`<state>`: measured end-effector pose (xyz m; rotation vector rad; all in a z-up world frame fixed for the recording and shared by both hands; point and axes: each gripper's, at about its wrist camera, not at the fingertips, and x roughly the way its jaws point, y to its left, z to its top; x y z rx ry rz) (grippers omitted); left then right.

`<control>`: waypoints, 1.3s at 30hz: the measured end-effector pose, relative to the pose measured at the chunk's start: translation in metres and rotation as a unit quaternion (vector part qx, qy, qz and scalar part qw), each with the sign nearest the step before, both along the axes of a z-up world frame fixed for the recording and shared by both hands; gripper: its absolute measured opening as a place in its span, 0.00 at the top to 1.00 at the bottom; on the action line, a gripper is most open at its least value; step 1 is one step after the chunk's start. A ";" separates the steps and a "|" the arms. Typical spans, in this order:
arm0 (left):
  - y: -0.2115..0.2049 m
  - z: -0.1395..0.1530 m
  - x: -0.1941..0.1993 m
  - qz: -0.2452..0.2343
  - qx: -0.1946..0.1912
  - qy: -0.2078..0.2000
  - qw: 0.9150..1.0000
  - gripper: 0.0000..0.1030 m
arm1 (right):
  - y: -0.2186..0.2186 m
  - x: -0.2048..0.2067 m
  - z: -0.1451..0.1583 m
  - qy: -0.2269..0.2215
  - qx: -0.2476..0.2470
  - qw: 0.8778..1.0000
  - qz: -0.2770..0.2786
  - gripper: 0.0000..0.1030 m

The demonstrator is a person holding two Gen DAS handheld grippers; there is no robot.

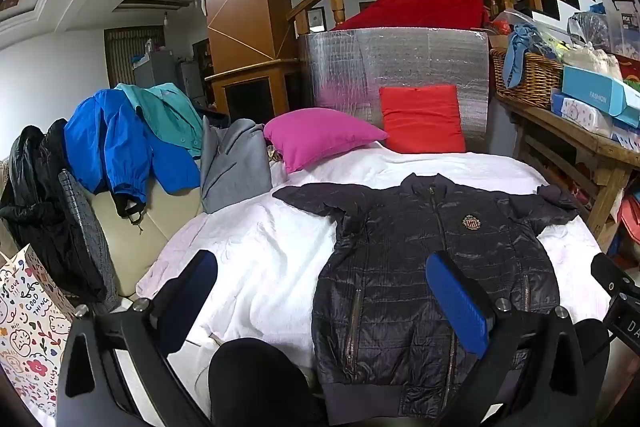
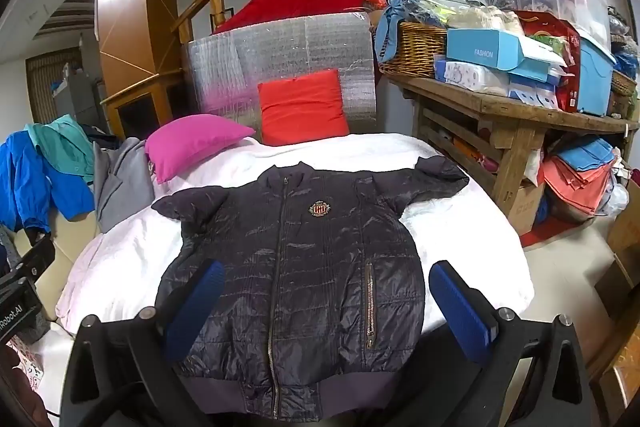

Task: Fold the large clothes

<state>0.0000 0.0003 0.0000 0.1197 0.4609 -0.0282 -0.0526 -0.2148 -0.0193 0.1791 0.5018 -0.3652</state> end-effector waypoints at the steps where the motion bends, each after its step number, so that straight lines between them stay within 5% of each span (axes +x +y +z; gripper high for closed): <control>1: 0.000 0.000 0.000 0.000 0.000 -0.001 1.000 0.00 | 0.000 0.000 0.000 0.000 0.000 1.000 0.000 0.00; 39: 0.005 -0.005 0.003 0.002 -0.002 0.000 1.000 0.00 | 0.004 0.003 -0.005 0.009 0.003 1.000 0.004 0.00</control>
